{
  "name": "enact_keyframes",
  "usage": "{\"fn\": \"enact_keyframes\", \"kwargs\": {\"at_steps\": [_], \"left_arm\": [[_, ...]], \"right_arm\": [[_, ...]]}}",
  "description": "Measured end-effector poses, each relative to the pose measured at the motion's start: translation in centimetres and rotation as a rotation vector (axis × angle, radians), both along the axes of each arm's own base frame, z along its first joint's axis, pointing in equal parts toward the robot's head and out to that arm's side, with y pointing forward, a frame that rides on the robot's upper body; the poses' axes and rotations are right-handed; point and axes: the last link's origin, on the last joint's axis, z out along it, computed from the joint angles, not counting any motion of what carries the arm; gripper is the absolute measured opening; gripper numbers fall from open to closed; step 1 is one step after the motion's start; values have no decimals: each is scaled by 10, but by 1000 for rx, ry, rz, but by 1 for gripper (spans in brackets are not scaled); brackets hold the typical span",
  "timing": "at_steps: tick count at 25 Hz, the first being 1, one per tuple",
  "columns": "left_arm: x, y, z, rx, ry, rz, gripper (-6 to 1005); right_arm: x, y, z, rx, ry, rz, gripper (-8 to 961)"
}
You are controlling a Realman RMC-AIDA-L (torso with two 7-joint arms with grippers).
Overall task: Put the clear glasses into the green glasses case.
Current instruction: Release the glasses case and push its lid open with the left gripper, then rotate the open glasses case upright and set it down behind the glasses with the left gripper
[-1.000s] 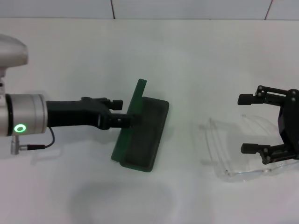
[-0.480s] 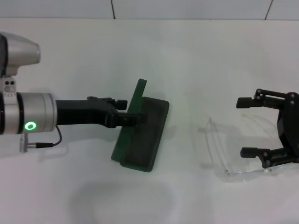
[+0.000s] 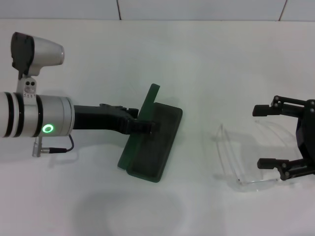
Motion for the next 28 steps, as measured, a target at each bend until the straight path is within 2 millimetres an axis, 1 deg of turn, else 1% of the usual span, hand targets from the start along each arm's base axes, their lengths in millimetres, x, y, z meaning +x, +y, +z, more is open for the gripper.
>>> {"fn": "enact_keyframes", "kwargs": {"at_steps": [9, 20, 28], "left_arm": [[-1, 2, 2, 6, 7, 0, 816], [-4, 6, 0, 9, 56, -17, 459], [3, 14, 3, 33, 72, -51, 306]], "right_arm": [[1, 0, 0, 1, -1, -2, 864], [-1, 1, 0, 9, -5, 4, 861], [0, 1, 0, 20, -8, 13, 858]]}}
